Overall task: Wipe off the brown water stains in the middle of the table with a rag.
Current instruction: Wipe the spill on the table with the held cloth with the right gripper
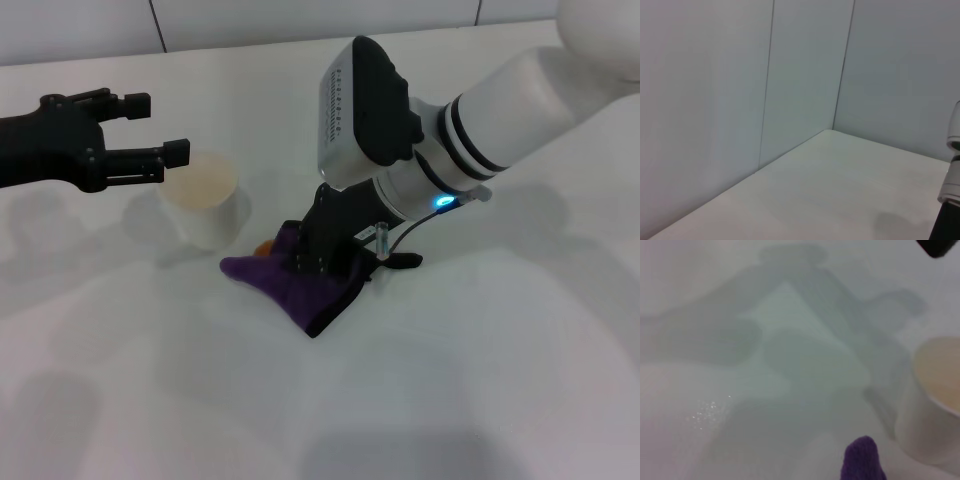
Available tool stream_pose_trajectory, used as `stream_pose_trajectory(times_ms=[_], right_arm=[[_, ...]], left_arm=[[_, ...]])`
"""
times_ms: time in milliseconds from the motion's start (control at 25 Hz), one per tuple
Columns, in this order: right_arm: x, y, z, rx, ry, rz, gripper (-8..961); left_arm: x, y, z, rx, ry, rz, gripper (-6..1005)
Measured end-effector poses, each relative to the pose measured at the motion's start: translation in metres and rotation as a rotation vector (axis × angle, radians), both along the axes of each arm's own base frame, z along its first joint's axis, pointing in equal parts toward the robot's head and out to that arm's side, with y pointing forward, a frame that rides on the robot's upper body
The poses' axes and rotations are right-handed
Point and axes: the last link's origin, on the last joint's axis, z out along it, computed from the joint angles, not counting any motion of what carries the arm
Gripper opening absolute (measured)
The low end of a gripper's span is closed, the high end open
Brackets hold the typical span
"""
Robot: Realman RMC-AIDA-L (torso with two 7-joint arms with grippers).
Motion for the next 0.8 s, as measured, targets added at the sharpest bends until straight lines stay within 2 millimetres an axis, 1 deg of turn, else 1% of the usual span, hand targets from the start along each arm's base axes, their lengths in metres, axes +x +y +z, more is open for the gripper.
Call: stream_pose_trajectory(times_ms=[200, 560, 800], right_arm=[[0.0, 0.004, -0.001, 0.036, -0.001, -0.009, 53], [-0.002, 0.01, 0.003, 0.082, 0.018, -0.037, 53], [0.0, 0.009, 0.003, 0.076, 0.009, -0.036, 53]], left_arm=[[0.0, 0.0, 0.0, 0.001, 0.001, 0.001, 861], [-0.002, -0.001, 0.0, 0.004, 0.0, 0.006, 861], [-0.002, -0.001, 0.0, 0.005, -0.001, 0.006, 861]])
